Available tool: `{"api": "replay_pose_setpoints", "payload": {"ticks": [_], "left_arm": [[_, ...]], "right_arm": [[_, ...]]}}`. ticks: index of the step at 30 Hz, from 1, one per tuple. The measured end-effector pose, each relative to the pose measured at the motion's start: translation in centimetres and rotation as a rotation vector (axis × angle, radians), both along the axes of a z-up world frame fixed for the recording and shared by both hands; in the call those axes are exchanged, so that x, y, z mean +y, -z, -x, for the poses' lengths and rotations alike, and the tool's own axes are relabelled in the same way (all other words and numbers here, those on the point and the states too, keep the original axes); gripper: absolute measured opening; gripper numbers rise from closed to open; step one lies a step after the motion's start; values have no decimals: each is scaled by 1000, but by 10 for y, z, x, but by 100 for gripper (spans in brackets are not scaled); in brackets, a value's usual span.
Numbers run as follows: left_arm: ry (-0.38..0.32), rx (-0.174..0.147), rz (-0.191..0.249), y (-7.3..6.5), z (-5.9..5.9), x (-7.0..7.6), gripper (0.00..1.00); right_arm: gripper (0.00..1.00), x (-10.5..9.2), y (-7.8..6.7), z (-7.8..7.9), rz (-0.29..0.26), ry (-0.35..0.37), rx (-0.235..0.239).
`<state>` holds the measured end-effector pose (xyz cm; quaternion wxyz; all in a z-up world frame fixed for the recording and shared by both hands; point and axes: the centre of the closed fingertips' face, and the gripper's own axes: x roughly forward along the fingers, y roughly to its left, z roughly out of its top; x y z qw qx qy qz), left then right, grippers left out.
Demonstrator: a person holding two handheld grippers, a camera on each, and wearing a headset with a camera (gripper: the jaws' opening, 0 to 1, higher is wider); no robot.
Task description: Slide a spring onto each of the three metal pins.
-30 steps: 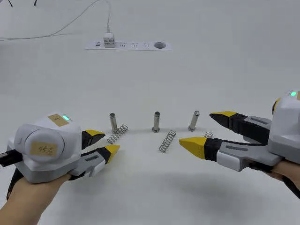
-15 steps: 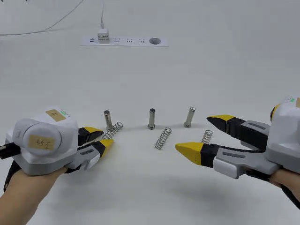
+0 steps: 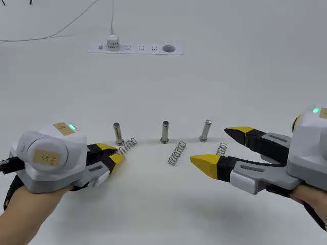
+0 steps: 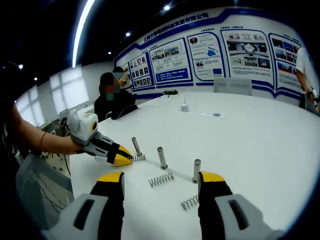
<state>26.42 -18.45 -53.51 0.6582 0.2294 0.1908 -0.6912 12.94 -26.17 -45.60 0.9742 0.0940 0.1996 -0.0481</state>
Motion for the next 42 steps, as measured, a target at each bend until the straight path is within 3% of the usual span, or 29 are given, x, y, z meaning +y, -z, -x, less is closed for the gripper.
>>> {"api": "replay_pose_setpoints", "payload": {"ticks": [2,13,17,29,36,42], "left_arm": [[-2,23,11,-2,2,1,10],[-10,62,89,-33,15,5,10],[-4,61,112,-45,21,8,10],[-26,92,237,-88,35,12,10],[-21,120,285,-103,47,14,10],[-4,141,318,-108,55,15,10]], "right_arm": [[60,0,-1,1,5,-1,5],[58,5,-12,-4,-28,2,-28],[56,10,-22,-9,-66,-4,-64],[48,32,-44,-27,-195,-42,-156],[44,41,-52,-39,-257,-49,-188],[38,48,-53,-47,-318,-43,-207]]}}
